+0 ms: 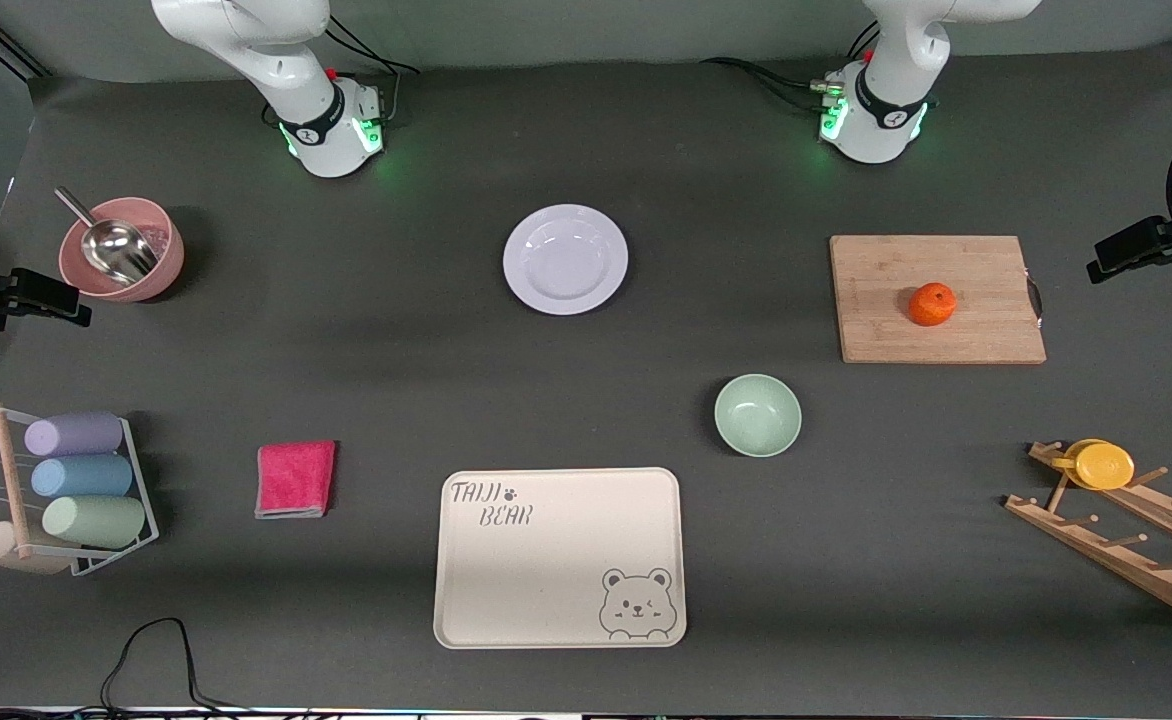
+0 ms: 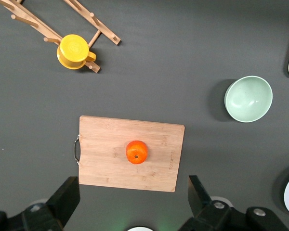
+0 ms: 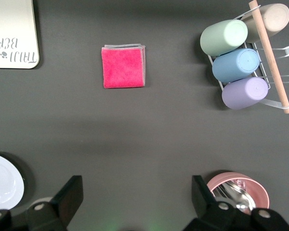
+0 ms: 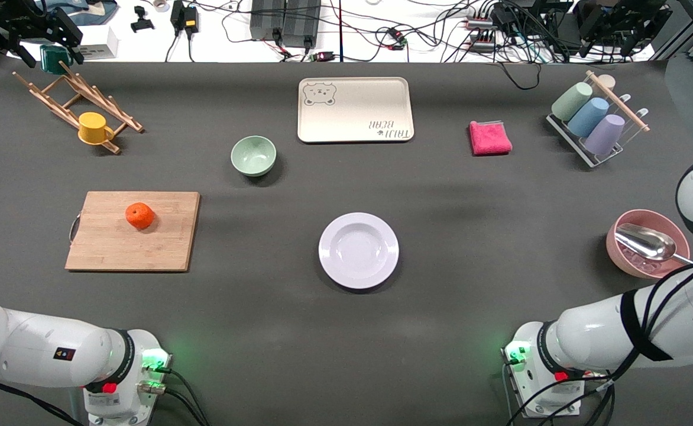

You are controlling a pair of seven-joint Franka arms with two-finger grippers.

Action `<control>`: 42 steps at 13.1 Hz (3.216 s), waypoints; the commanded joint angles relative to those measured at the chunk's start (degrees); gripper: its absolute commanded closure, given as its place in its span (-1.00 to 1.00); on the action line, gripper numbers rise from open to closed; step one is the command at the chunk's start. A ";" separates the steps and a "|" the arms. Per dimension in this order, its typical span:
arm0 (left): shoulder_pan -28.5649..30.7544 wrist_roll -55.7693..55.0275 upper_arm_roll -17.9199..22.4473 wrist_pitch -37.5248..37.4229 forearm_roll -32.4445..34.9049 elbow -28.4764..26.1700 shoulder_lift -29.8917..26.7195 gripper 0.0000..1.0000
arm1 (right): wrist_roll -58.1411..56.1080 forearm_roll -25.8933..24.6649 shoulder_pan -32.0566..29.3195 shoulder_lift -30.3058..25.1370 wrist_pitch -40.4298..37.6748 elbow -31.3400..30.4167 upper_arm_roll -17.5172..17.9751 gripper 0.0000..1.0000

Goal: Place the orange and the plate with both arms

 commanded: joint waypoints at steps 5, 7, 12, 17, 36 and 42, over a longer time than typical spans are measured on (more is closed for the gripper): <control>0.22 3.27 0.65 -3.80 0.49 3.24 0.61 -0.99 | 1.57 -1.28 -0.10 -1.19 -0.21 -1.15 0.39 -1.00; 0.22 3.18 0.65 -4.59 0.57 2.81 1.14 -1.00 | 1.66 -1.19 -0.01 -2.07 -0.30 -1.85 0.47 -1.00; 0.22 2.48 0.65 -4.25 2.14 -9.82 -5.69 -1.00 | 4.99 -0.58 2.62 -12.60 0.49 -11.85 0.65 -1.00; 1.44 2.39 0.30 12.68 5.21 -41.97 -25.82 -1.00 | 13.59 -0.49 8.59 -23.33 0.93 -21.17 0.65 -1.00; 2.24 1.69 -1.10 66.94 6.64 -66.37 -0.10 -1.00 | -0.60 30.25 11.77 -30.20 21.48 -55.97 -1.46 -1.00; 2.33 1.69 -1.10 67.56 6.64 -66.28 0.52 0.37 | -21.06 48.96 10.54 -26.61 29.76 -68.02 -1.99 -1.00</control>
